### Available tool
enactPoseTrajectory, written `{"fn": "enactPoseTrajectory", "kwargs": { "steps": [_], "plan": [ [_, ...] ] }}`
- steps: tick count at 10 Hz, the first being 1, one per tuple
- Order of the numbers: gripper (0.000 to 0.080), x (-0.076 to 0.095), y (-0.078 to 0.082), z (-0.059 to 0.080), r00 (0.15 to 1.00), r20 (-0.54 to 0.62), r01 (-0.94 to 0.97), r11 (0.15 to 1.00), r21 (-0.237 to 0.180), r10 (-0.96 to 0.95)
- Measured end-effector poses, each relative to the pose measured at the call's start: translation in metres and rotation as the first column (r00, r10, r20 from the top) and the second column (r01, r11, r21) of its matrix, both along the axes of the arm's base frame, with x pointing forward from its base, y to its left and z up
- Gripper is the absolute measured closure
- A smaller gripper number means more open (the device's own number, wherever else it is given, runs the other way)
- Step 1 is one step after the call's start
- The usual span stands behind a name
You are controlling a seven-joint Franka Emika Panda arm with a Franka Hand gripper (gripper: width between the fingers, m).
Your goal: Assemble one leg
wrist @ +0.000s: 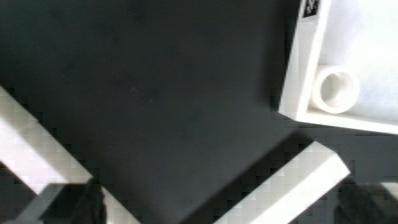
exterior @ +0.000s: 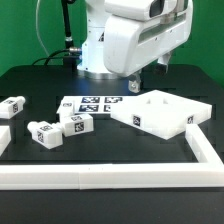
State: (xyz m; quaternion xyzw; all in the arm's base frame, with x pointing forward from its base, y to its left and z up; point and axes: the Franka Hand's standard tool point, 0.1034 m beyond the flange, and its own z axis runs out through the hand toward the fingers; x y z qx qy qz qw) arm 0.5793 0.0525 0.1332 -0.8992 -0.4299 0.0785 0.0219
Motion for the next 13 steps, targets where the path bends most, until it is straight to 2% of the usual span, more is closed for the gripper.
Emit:
{"fn": "enactPoseTrajectory", "kwargs": {
  "steps": [5,6,7,8,9,10,11,13],
  "plan": [
    [0.0150,-0.001,-0.001,0.000,1.000,0.001,0.002,1.000,0.001,-0.002],
    [0.0150,-0.007,-0.008,-0.002,1.000,0.013,0.017,1.000,0.004,-0.018],
    [0.0150,-0.022,-0.011,-0.007,0.999,0.035,0.020,1.000,0.007,-0.020],
    [0.0150,-0.043,-0.012,-0.021,0.999,0.036,0.024,1.000,0.011,-0.025],
    [0.0150,-0.055,-0.010,-0.039,0.996,0.079,0.027,0.999,0.027,-0.029],
    [0.0150,-0.070,-0.010,-0.054,0.995,0.075,0.062,0.997,0.040,-0.065],
    [0.0150,-0.065,-0.010,-0.051,0.991,0.068,0.109,0.992,0.057,-0.113],
    [0.0150,-0.063,-0.010,-0.050,0.991,0.073,0.108,0.992,0.058,-0.112]
  ]
}}
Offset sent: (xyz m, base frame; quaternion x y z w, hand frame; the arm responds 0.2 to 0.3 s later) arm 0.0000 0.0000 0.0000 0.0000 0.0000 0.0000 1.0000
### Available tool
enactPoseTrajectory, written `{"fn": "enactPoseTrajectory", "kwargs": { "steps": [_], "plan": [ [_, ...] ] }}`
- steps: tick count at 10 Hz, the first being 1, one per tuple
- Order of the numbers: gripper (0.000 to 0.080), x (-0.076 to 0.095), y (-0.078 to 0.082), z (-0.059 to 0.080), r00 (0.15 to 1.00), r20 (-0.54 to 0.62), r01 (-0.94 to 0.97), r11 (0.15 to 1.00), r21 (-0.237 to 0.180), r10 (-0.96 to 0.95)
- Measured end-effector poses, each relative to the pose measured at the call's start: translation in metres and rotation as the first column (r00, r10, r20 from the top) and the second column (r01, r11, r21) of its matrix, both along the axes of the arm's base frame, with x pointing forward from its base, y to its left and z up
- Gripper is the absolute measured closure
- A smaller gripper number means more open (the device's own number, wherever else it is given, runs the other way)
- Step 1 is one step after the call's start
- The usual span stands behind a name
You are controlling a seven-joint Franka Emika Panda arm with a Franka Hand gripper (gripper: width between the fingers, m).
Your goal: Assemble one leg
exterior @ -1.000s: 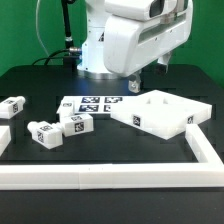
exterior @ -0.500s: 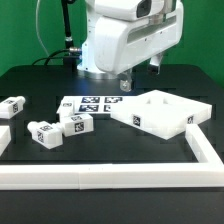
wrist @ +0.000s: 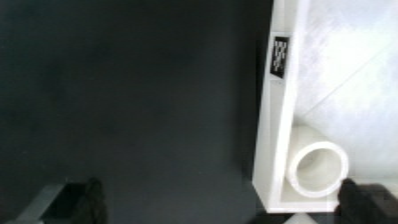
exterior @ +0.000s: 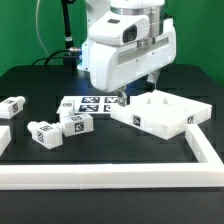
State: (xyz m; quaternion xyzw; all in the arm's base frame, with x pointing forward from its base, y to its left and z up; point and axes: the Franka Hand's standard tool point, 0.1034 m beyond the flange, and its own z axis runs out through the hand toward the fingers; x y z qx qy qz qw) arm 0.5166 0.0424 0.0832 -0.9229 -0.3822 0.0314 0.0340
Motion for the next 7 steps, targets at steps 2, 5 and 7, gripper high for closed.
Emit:
{"fn": "enactPoseTrajectory", "kwargs": {
  "steps": [2,5,7],
  "plan": [
    [0.0150,-0.008,-0.003,-0.010,0.997,0.059,-0.042,0.999,0.010,0.041],
    [0.0150,-0.043,-0.007,-0.060,0.991,0.120,-0.064,0.998,0.011,0.062],
    [0.0150,-0.050,0.000,-0.076,0.989,0.141,-0.046,0.999,0.019,0.043]
  ]
}}
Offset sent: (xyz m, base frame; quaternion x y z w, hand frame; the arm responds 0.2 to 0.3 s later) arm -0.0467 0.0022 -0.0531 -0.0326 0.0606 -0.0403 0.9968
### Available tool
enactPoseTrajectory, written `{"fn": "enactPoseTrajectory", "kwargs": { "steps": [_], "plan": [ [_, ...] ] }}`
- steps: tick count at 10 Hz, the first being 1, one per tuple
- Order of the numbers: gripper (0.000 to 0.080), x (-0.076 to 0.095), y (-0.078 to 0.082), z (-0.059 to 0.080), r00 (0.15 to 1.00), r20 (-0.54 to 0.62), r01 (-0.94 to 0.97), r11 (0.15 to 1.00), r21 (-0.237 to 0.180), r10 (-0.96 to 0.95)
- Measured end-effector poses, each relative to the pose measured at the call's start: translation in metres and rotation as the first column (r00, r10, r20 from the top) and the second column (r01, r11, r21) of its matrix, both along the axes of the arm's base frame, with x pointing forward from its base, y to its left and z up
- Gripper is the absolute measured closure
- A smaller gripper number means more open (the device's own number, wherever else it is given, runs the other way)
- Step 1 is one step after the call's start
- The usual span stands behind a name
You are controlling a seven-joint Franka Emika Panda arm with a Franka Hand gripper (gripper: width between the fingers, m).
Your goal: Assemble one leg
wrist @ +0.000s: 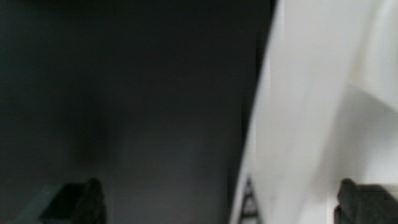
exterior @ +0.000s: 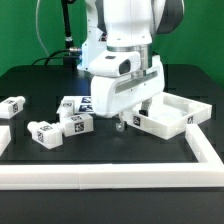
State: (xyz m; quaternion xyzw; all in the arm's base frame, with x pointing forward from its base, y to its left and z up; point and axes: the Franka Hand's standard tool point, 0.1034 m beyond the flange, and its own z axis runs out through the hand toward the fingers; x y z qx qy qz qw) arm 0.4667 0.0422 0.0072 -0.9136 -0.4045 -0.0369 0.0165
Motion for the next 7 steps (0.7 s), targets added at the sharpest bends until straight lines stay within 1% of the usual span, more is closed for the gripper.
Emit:
{"fn": "enactPoseTrajectory", "kwargs": {
  "steps": [1,2,4,5,6,7],
  "plan": [
    [0.0150,-0.0006,0.0053,-0.0022,1.000,0.003,0.008,1.000,0.003,-0.008],
    [0.0150,-0.0007,0.0047,-0.0023,1.000,0.002,0.007,1.000,0.003,-0.007],
    [0.0432,-0.0009,0.0045,-0.0026,1.000,0.001,0.008,1.000,0.003,-0.008],
    [0.0432,-0.0009,0.0044,-0.0027,1.000,0.001,0.008,1.000,0.003,-0.008],
    [0.0647,-0.0010,0.0044,-0.0027,1.000,0.001,0.008,1.000,0.003,-0.008],
    [0.0647,-0.0010,0.0044,-0.0028,1.000,0.001,0.008,1.000,0.003,-0.008]
  ]
}}
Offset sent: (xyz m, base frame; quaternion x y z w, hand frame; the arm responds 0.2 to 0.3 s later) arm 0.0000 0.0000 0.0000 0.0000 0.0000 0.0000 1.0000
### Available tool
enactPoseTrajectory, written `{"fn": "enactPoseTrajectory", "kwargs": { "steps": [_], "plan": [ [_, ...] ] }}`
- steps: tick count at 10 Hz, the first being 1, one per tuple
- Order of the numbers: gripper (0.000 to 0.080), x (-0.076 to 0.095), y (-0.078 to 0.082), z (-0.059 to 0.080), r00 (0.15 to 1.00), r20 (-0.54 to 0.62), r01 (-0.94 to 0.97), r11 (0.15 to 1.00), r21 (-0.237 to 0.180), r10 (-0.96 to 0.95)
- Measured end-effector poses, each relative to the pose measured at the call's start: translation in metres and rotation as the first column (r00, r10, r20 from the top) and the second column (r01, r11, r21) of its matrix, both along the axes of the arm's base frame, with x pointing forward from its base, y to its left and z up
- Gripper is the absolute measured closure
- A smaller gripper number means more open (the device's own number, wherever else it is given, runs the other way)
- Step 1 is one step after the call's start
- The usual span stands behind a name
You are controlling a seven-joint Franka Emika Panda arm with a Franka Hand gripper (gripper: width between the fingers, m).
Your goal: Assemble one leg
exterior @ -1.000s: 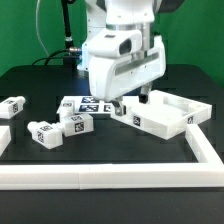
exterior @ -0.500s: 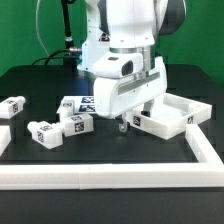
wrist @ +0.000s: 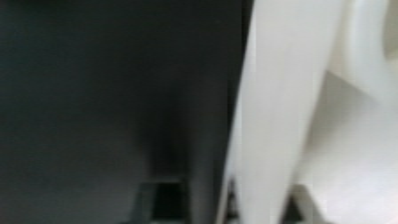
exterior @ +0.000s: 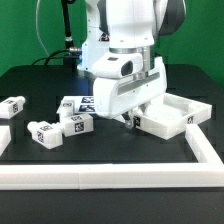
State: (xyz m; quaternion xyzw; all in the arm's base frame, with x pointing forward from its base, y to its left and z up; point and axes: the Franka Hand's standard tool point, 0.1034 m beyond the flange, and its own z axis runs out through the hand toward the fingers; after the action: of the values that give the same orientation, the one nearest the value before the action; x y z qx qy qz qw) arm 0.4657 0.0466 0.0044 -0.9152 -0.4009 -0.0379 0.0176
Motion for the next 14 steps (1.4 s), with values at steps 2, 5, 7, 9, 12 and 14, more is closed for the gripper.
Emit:
{"fn": "enactPoseTrajectory", "kwargs": {
  "steps": [2,5,7,9,12,14],
  "plan": [
    [0.0755,0.000,0.000,0.000,1.000,0.001,0.000,1.000,0.000,0.000],
    [0.0755,-0.006,-0.001,0.014,0.999,0.002,0.034,0.999,-0.003,-0.034],
    [0.0755,-0.006,-0.022,0.060,0.989,-0.059,0.132,0.991,-0.028,-0.133],
    [0.0755,0.015,-0.042,0.093,0.941,-0.140,0.302,0.951,-0.064,-0.309],
    [0.0755,0.015,-0.045,0.088,0.947,-0.120,0.293,0.954,-0.058,-0.298],
    [0.0755,0.015,-0.045,0.087,0.947,-0.121,0.293,0.954,-0.058,-0.298]
  ]
}}
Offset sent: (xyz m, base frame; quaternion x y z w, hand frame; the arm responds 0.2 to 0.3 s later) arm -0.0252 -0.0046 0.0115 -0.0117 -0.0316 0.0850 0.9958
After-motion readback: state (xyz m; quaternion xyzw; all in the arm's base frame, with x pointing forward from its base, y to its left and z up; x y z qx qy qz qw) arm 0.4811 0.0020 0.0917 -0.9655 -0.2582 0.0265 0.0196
